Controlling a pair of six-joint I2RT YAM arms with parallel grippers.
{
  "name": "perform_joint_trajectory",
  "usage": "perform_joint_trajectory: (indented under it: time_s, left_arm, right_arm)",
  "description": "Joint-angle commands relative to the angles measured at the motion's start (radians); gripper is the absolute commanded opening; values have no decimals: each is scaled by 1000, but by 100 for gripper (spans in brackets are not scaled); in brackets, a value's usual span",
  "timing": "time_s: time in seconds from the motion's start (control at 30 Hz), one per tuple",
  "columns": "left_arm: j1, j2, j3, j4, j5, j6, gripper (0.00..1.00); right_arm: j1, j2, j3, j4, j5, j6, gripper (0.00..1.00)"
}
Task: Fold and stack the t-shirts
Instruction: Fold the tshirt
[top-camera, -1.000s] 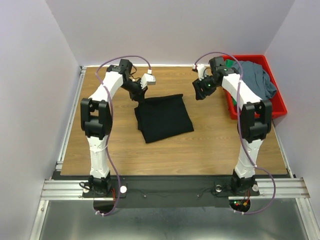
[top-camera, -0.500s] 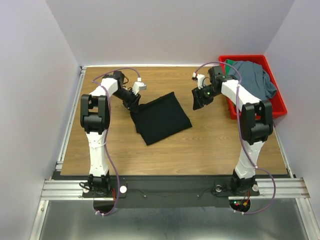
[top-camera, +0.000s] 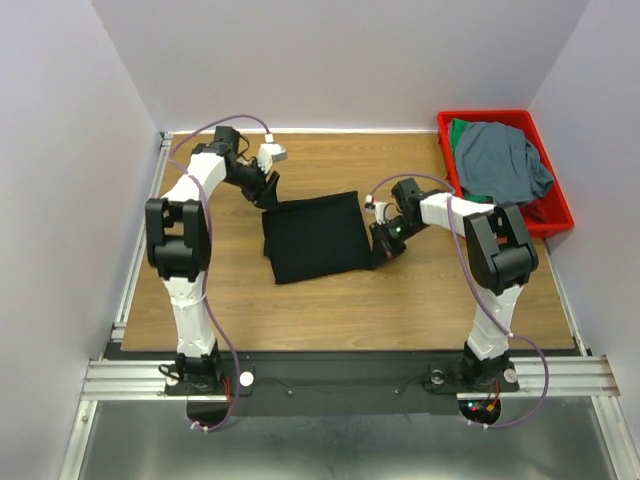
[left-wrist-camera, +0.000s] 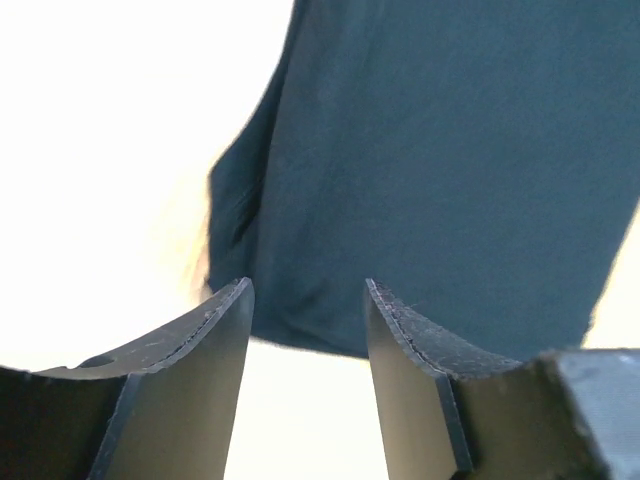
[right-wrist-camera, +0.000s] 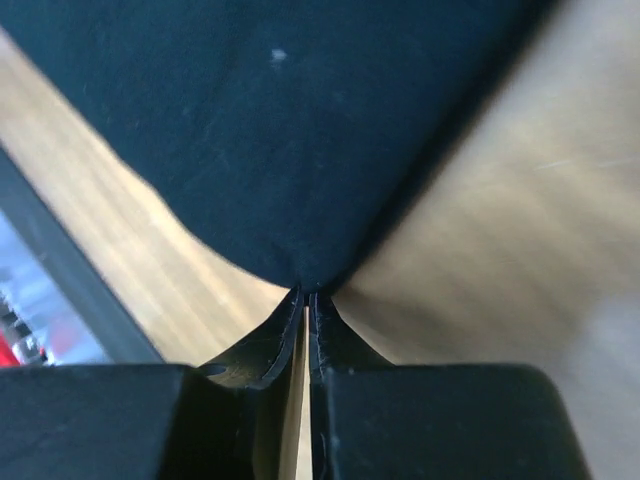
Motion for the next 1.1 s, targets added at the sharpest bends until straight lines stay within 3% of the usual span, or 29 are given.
perform_joint_trajectory:
  time_s: [0.0,0.13,0.23,0.4,0.73,0.87,1.0,1.07]
  left_arm:
    - [6,-202,-39,94,130,-64,59]
    - [3,-233,-94,128,235,-123,57]
    - [-26,-229,-140,169,288,-172,52]
    - [-35,-117,-170,244,380,-288,44]
    - [1,124,-36,486,377,-550,44]
    - [50,260,31,545,411,-720,44]
    - [75,291,4,678,462,-876,46]
    - [75,279,-5,682,472,-880,47]
  right_arm:
    - [53,-88,-60,22,-87,31,10]
    - [52,-180,-9,-58,-152,-24,18]
    - [35,-210,131,-59,-94,-64,27]
    - [29,9,377,-7,-104,-40,24]
    - [-25,473,817,125,-139,181,17]
    - [-89,604,899,157,-199,308,17]
    - [-108,646,879,162,-164,361,17]
    - [-115,651,874,162,-126,370,16]
